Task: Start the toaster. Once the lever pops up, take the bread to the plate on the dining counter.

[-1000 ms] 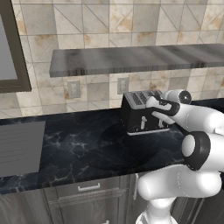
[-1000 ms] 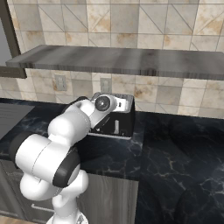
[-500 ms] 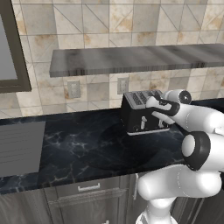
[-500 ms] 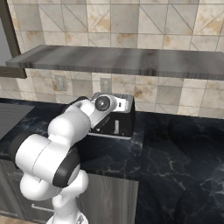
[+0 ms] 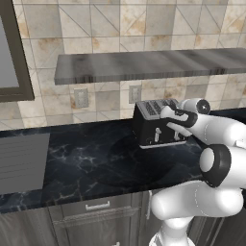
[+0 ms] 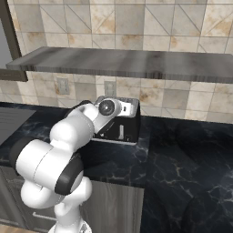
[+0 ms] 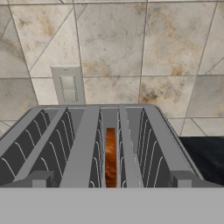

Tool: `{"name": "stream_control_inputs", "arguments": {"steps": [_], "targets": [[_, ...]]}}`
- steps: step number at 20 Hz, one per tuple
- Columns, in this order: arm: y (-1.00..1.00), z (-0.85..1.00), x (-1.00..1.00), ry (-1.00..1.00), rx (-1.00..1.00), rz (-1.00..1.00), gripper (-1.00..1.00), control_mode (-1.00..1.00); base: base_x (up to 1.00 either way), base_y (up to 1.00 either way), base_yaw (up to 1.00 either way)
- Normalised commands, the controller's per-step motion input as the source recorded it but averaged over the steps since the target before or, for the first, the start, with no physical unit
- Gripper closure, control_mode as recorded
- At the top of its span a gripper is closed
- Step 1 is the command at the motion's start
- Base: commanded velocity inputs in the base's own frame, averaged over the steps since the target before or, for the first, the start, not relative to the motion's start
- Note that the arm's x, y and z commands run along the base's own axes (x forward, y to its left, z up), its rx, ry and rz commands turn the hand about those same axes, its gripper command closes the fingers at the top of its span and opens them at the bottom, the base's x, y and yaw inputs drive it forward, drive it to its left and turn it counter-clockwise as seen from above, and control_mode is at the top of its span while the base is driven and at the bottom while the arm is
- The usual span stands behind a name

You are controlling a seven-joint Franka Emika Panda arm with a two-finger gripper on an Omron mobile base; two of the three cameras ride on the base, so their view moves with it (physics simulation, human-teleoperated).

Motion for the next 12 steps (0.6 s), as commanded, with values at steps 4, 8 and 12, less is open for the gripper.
{"name": "stream_control_inputs", "arguments": {"steps": [4, 8, 12], "targets": [[0.00, 0.00, 0.00, 0.00, 0.00, 0.00, -1.00, -1.00, 0.00, 0.00, 0.00], [0.00, 0.00, 0.00, 0.00, 0.00, 0.00, -1.00, -1.00, 0.00, 0.00, 0.00], [0.00, 0.00, 0.00, 0.00, 0.00, 0.00, -1.00, -1.00, 0.00, 0.00, 0.00]]}}
